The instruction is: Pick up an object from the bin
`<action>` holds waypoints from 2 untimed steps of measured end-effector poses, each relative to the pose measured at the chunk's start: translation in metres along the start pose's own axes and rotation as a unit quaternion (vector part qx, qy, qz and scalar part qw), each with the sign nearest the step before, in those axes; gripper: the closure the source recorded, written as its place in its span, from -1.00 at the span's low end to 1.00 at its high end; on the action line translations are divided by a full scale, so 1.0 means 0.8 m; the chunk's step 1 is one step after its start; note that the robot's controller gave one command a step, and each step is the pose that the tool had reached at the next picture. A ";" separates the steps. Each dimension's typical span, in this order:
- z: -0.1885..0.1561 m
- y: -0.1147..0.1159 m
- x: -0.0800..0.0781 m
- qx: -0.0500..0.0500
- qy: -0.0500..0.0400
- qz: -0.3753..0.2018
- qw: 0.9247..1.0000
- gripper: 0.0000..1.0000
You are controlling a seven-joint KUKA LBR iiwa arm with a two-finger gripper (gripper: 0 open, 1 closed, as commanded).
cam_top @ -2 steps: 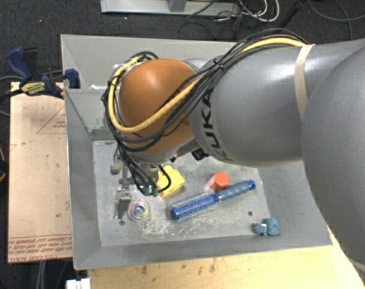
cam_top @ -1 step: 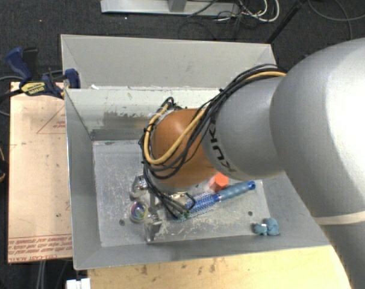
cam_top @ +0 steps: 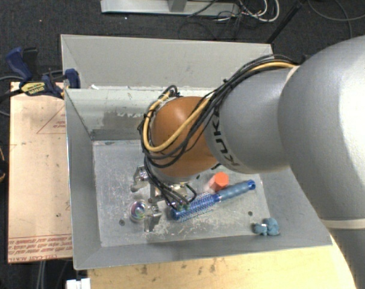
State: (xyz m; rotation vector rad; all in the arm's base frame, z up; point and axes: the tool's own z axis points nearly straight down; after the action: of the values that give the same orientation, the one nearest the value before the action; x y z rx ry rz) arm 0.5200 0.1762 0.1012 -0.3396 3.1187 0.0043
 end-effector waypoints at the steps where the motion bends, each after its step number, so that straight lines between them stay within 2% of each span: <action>1: -0.006 0.028 -0.029 0.000 0.001 -0.104 0.995 -1.00; 2: 0.033 0.022 -0.028 0.000 -0.002 -0.262 0.965 -1.00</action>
Offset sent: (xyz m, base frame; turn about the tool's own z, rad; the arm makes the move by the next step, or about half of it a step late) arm 0.0168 0.0258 0.0049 -0.2114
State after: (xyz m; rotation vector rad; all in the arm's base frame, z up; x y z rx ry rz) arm 0.5381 0.1984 0.0753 -1.1416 2.9169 0.0038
